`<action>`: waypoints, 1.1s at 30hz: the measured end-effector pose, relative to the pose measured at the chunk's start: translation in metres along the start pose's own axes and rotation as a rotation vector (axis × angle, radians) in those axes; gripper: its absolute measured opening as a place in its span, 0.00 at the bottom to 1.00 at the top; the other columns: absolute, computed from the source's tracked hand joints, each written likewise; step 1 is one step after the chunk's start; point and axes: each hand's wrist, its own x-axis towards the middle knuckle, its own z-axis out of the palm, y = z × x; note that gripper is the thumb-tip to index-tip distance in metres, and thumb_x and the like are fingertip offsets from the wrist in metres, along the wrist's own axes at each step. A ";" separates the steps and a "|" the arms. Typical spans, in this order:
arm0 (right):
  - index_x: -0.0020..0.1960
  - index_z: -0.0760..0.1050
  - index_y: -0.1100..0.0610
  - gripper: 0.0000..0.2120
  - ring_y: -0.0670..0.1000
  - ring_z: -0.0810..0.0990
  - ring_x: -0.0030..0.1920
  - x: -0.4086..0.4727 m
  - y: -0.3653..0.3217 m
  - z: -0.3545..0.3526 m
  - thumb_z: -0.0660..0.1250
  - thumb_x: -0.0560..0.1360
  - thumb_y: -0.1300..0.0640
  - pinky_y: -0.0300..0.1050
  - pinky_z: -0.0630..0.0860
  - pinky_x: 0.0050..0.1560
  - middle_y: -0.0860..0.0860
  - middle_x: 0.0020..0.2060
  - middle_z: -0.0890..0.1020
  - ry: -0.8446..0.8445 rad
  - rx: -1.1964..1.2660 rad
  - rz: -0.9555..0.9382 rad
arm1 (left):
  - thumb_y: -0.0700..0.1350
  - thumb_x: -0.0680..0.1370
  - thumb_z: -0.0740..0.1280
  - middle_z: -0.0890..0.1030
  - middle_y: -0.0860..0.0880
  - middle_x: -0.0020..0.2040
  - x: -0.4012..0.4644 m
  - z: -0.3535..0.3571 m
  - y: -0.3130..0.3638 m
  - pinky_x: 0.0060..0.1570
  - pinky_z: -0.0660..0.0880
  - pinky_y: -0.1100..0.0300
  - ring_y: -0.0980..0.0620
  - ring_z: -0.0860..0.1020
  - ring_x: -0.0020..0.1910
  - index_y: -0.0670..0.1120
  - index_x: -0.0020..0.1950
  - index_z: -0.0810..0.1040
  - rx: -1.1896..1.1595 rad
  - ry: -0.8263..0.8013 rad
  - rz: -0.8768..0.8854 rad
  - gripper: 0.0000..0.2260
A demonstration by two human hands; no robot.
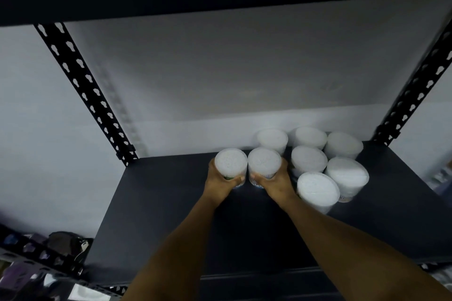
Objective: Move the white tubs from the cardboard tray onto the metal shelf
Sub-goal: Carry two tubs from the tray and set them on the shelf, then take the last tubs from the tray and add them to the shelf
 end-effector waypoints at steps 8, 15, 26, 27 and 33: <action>0.58 0.63 0.51 0.33 0.35 0.72 0.52 0.002 0.004 -0.002 0.77 0.63 0.70 0.21 0.69 0.45 0.39 0.51 0.72 -0.037 -0.017 -0.009 | 0.41 0.63 0.80 0.69 0.53 0.61 0.008 -0.001 -0.002 0.61 0.72 0.55 0.52 0.71 0.62 0.51 0.69 0.58 0.013 -0.018 -0.041 0.42; 0.64 0.61 0.55 0.44 0.41 0.73 0.57 0.000 0.004 -0.002 0.82 0.55 0.57 0.27 0.73 0.49 0.46 0.57 0.72 -0.016 -0.074 0.061 | 0.45 0.62 0.81 0.69 0.55 0.64 -0.006 -0.003 -0.002 0.59 0.74 0.58 0.56 0.72 0.63 0.52 0.66 0.59 -0.022 -0.021 -0.017 0.41; 0.76 0.47 0.57 0.51 0.54 0.54 0.75 -0.066 0.004 -0.002 0.74 0.66 0.42 0.55 0.58 0.74 0.56 0.75 0.55 -0.118 -0.543 0.072 | 0.59 0.77 0.63 0.48 0.45 0.79 -0.076 -0.029 0.003 0.75 0.48 0.51 0.47 0.46 0.77 0.44 0.78 0.46 0.697 -0.100 0.089 0.38; 0.77 0.45 0.58 0.50 0.55 0.51 0.76 -0.072 0.004 -0.002 0.72 0.69 0.42 0.54 0.55 0.75 0.57 0.76 0.51 -0.149 -0.623 0.075 | 0.60 0.78 0.60 0.47 0.45 0.79 -0.081 -0.031 0.004 0.75 0.47 0.50 0.47 0.44 0.77 0.45 0.78 0.46 0.791 -0.114 0.096 0.37; 0.76 0.49 0.59 0.39 0.57 0.49 0.76 -0.100 -0.011 -0.007 0.58 0.76 0.37 0.55 0.49 0.74 0.57 0.76 0.53 -0.236 -0.991 -0.045 | 0.62 0.79 0.52 0.42 0.47 0.79 -0.108 -0.040 0.009 0.75 0.42 0.49 0.48 0.40 0.77 0.46 0.78 0.45 1.061 -0.194 0.088 0.34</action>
